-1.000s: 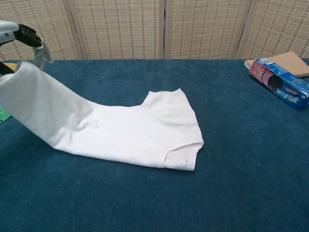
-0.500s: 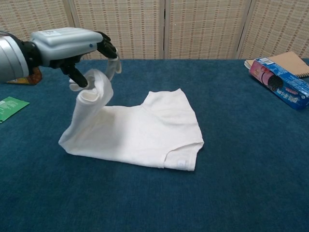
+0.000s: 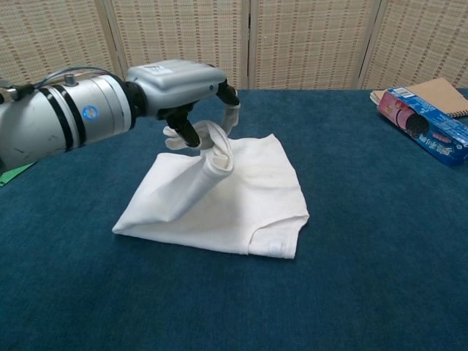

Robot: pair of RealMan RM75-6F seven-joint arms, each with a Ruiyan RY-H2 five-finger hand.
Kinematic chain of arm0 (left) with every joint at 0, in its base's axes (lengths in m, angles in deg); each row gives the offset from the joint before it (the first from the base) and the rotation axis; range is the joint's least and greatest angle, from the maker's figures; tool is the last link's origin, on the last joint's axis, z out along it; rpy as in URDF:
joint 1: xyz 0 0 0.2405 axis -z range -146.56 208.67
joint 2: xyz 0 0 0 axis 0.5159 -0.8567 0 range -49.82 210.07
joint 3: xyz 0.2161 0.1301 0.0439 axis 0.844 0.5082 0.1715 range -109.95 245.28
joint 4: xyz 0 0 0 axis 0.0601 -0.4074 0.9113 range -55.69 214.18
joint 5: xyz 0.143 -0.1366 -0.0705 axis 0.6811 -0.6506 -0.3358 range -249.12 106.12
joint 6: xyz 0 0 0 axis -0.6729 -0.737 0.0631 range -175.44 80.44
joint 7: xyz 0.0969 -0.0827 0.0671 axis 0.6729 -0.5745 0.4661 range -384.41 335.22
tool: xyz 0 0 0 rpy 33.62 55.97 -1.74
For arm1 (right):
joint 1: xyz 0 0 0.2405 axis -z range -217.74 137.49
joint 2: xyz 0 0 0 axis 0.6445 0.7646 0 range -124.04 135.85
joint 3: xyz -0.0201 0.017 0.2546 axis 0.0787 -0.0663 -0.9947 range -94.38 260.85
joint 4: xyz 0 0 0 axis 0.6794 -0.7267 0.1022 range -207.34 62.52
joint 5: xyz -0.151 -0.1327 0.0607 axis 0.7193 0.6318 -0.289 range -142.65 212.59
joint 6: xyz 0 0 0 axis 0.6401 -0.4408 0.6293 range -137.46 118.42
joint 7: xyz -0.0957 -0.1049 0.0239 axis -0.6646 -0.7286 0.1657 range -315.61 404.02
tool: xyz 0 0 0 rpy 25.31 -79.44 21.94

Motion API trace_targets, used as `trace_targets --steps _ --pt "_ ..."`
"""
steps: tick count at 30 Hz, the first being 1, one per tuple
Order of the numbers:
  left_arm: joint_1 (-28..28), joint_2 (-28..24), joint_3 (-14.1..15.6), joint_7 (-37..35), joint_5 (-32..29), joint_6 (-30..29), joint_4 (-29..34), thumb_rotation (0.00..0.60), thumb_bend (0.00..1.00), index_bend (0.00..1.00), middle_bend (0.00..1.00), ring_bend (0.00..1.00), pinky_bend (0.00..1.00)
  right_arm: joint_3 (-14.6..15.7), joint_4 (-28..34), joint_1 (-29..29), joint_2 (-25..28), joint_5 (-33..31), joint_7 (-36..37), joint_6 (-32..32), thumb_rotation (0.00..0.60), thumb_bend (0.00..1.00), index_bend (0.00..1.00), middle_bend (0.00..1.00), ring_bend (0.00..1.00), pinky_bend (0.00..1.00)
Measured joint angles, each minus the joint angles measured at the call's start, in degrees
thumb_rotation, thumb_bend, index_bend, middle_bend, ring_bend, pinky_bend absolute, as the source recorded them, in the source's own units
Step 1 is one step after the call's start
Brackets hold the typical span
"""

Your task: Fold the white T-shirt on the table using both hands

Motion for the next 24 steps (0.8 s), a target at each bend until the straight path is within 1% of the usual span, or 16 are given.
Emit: trace_targets --steps 4,14,24 --pt "1.14 2.48 -0.1 2.48 -1.93 -0.47 -1.47 0.6 0.47 0.76 0.34 0.18 0.0 0.03 -0.15 0.33 0.18 -0.26 0.14 -0.19 0.6 0.09 0.12 0.18 0.04 0.0" --pt "3.94 8.83 1.12 7.94 -5.13 -0.64 -6.16 0.6 0.47 0.76 0.34 0.18 0.0 -0.06 -0.33 0.31 0.18 -0.55 0.1 0.22 0.6 0.09 0.12 0.18 0.04 0.0" --pt "6.96 14.12 0.1 10.08 -8.27 -0.29 -10.65 0.6 0.47 0.76 0.34 0.18 0.0 -0.16 -0.14 0.27 0.27 -0.78 0.03 0.51 0.6 0.09 0.12 0.18 0.04 0.0"
